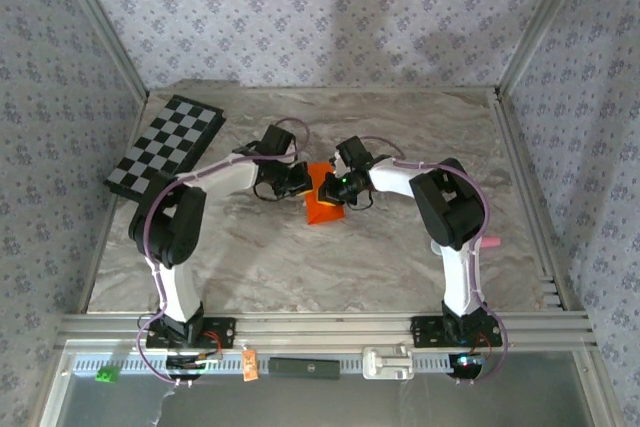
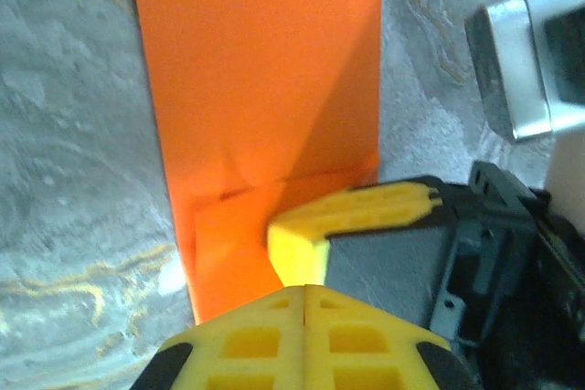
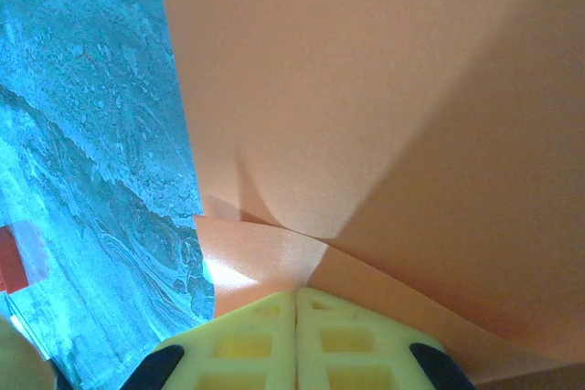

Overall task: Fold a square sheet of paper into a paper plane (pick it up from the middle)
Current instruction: Fold the triangle a second time at the center of the table.

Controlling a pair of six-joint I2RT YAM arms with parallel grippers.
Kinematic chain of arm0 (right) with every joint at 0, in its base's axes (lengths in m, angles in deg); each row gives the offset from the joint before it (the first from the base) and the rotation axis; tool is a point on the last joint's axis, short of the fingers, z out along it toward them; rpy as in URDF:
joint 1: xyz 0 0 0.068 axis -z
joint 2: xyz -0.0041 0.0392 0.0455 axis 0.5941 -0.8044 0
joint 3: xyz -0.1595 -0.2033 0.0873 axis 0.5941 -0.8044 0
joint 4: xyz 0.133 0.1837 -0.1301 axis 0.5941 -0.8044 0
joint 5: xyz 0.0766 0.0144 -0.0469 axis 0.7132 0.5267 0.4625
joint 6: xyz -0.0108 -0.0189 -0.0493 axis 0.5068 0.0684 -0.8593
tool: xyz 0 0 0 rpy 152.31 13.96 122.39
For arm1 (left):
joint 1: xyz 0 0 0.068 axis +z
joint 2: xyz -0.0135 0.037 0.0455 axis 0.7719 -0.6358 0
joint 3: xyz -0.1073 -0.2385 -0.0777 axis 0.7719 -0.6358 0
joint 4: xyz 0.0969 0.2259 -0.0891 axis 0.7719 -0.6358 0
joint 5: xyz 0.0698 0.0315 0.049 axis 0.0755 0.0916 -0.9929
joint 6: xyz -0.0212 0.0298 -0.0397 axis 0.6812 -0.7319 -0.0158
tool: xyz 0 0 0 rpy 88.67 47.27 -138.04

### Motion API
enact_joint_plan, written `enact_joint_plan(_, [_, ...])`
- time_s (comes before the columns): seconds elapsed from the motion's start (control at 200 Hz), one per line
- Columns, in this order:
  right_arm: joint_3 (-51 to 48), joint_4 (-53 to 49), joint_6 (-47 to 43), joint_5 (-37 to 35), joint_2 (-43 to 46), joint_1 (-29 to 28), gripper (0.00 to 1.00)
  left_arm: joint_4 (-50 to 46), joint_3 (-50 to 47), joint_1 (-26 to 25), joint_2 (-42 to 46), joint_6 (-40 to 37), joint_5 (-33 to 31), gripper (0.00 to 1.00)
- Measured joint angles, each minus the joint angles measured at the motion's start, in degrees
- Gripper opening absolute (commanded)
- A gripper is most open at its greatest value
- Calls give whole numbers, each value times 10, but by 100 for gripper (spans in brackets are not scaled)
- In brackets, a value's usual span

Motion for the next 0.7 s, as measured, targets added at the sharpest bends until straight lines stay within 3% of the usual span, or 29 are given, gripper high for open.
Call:
enact_joint_plan(0.265, [0,0,0,0,0,0,7,29,-68,-24,3,41,28,4])
enact_joint_plan(0.705, [0,4,0,0,0,-1,8,47,-72,-28,-14,46,36,4])
